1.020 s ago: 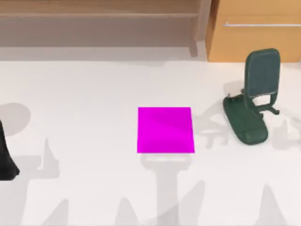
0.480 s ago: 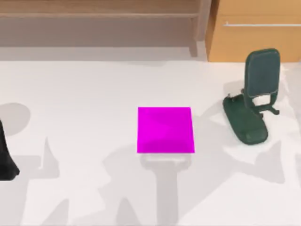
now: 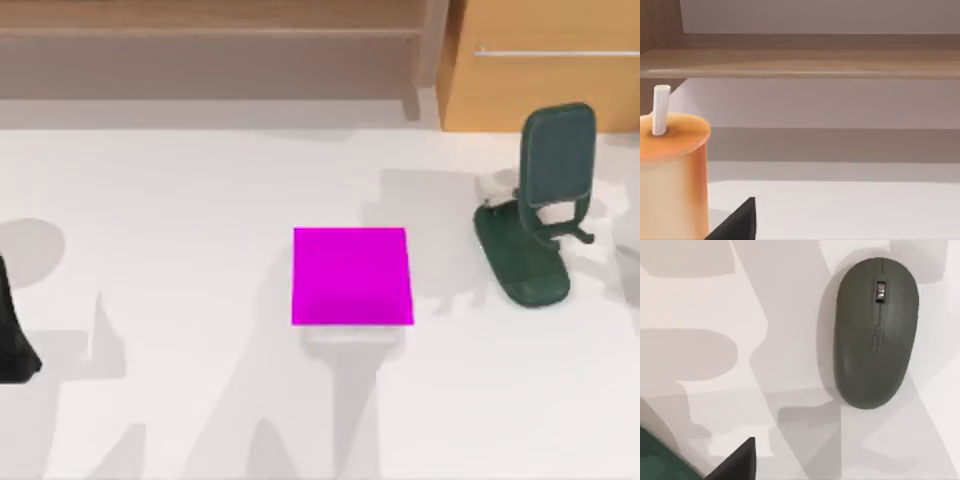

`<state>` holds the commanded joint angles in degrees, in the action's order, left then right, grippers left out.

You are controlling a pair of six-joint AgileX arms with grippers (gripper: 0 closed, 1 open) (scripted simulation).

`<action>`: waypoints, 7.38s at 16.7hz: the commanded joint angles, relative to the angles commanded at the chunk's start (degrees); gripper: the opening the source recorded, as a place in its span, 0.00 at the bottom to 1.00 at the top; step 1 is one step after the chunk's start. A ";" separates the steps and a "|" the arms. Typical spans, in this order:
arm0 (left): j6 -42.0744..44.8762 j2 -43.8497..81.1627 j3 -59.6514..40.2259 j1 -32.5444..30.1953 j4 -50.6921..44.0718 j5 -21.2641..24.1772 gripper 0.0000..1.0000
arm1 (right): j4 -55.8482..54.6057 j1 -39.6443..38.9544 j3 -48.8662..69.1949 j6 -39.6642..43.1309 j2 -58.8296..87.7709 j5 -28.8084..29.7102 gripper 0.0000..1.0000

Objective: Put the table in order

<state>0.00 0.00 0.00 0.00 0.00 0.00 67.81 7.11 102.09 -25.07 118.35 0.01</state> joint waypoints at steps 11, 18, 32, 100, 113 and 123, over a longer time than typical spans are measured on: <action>0.00 0.00 0.00 0.00 0.00 0.00 1.00 | 4.35 0.25 6.83 -1.65 8.13 0.03 1.00; 0.00 0.00 0.00 0.00 0.00 0.00 1.00 | -10.04 0.40 -3.27 -1.81 11.81 0.08 1.00; 0.00 0.00 0.00 0.00 0.00 0.00 1.00 | -13.06 0.41 -5.76 -1.85 12.99 0.09 0.40; 0.00 0.00 0.00 0.00 0.00 0.00 1.00 | 1.55 -44.49 20.53 -13.73 24.13 0.81 0.15; 0.00 0.00 0.00 0.00 0.00 0.00 1.00 | 1.55 -44.49 20.53 -13.73 24.13 0.81 1.00; 0.00 0.00 0.00 0.00 0.00 0.00 1.00 | 0.56 -44.25 20.60 -13.21 22.78 0.66 1.00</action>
<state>0.00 0.00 0.00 0.00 0.00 0.00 68.37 -37.14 122.69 -38.28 141.13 0.67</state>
